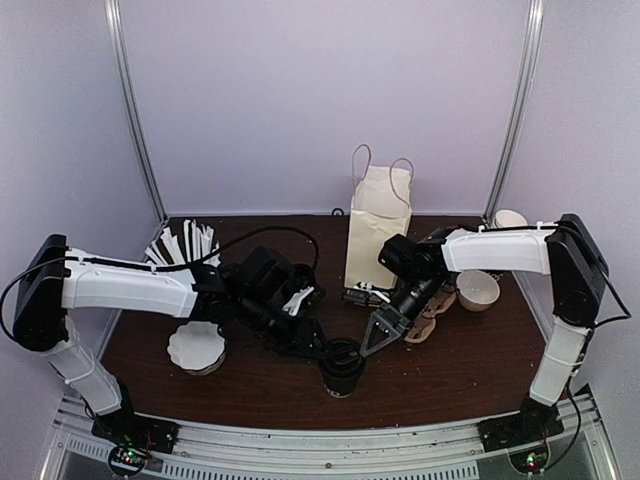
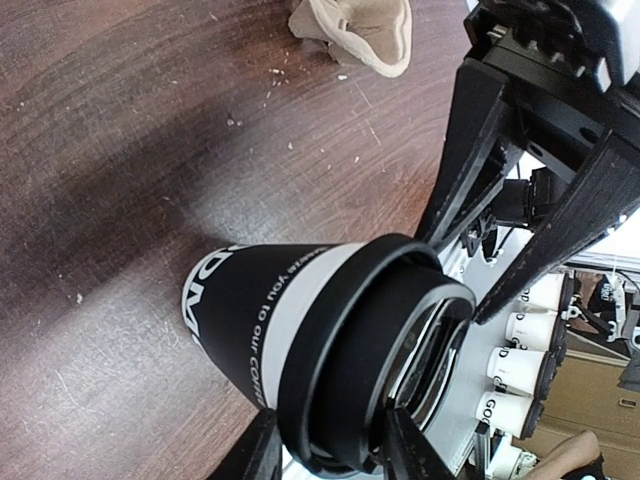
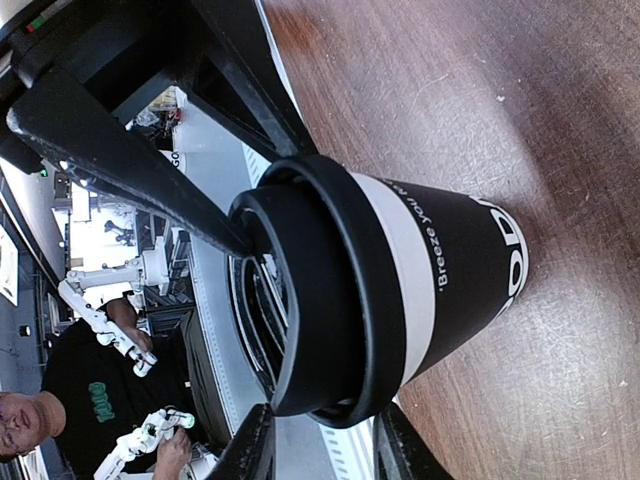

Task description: Pack the takeout coffee

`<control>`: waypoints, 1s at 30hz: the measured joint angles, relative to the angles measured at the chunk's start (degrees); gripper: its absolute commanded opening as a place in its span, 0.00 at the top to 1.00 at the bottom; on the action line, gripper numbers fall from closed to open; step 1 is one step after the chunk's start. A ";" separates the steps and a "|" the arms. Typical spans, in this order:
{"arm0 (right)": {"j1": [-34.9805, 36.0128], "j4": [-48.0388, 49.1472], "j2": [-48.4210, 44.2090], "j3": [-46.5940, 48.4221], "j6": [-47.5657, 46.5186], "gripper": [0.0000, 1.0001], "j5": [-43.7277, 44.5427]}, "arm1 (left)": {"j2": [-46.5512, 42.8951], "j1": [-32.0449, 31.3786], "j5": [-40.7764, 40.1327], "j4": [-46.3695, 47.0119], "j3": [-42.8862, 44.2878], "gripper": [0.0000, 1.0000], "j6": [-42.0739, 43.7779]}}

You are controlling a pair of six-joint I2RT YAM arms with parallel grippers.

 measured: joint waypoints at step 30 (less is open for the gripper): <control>0.57 -3.32 -12.46 -1.92 -9.81 0.32 16.02 | -1.57 0.39 -7.54 -8.15 7.96 0.58 14.51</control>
